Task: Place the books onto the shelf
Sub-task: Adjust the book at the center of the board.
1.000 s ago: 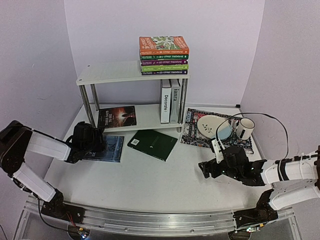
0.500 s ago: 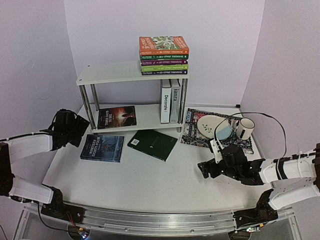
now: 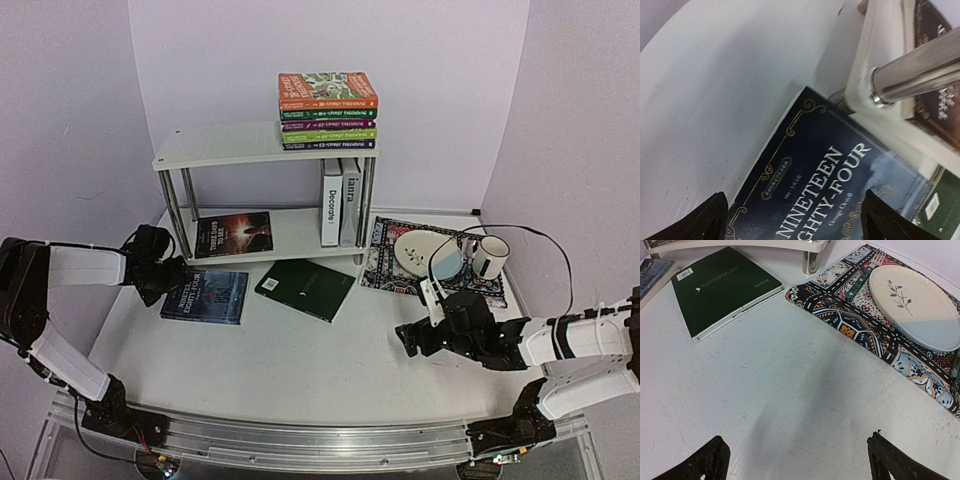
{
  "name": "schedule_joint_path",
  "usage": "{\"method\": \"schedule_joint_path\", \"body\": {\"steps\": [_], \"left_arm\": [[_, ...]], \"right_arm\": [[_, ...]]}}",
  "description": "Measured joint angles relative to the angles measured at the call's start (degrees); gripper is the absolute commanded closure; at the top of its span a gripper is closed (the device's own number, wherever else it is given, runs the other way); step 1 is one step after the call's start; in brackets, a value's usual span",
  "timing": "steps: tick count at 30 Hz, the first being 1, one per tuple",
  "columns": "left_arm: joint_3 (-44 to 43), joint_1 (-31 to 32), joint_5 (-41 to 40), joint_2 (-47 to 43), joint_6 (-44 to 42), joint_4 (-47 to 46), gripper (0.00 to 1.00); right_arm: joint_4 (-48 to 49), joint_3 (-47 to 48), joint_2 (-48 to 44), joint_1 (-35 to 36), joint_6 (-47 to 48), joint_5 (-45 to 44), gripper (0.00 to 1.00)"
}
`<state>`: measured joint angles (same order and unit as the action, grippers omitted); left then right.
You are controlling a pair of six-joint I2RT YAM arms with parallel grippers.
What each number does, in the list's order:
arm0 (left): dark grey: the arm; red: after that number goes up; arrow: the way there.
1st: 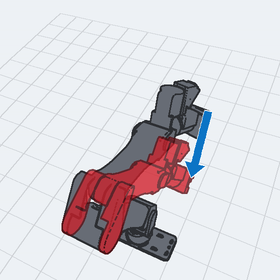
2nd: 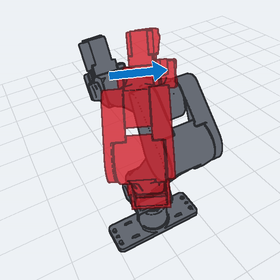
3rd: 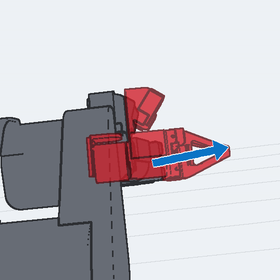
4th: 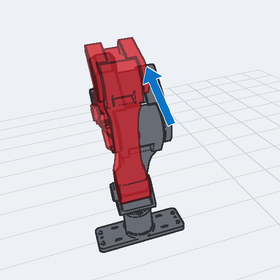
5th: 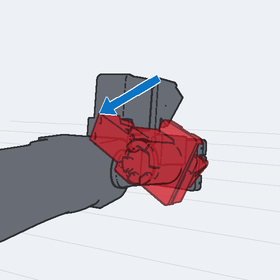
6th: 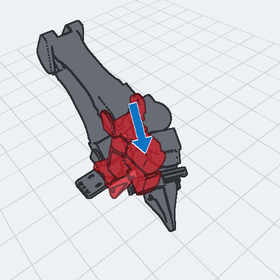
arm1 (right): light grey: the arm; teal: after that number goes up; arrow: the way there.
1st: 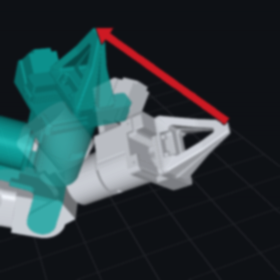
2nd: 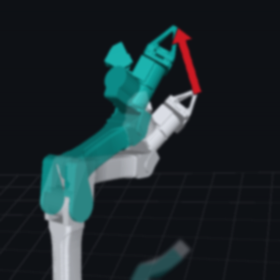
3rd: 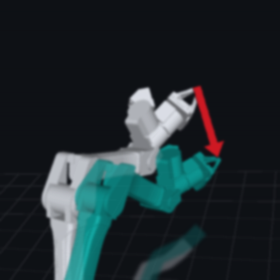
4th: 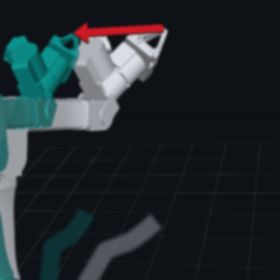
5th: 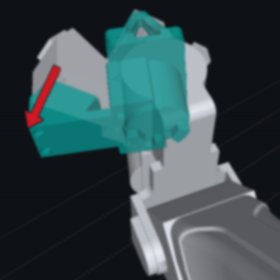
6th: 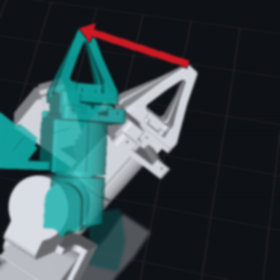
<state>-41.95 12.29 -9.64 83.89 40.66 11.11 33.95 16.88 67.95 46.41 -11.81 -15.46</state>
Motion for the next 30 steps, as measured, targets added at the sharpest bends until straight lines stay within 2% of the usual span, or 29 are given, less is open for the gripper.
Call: {"method": "schedule_joint_path", "body": {"steps": [1,4,9,14,20,26,30], "left_arm": [[-0.01,0.00,0.07,1.28,-0.27,0.34,0.07],[-0.10,-0.01,0.41,4.49,-1.00,1.36,0.18],[-3.01,-0.41,1.12,9.04,-2.99,2.90,0.30],[-4.87,-0.52,3.73,10.70,-4.95,2.85,0.40],[-5.00,1.13,7.99,10.75,-7.65,3.20,0.42],[-7.28,10.18,6.76,11.05,-7.89,8.92,0.43],[-6.15,13.15,8.41,9.58,-7.82,10.07,0.46]], "right_arm": [[0.00,0.00,0.03,0.00,-0.01,0.01,0.04],[0.00,0.00,0.25,0.00,0.00,0.04,0.04],[0.00,0.00,0.39,0.00,-0.01,0.04,0.04],[-0.02,0.01,0.64,0.00,0.00,0.04,0.04],[-0.04,0.39,1.54,0.00,0.00,0.21,0.04],[0.01,1.23,2.87,0.00,-0.71,3.58,0.09],[-1.94,5.57,6.40,0.00,-4.04,8.05,0.15]]}}
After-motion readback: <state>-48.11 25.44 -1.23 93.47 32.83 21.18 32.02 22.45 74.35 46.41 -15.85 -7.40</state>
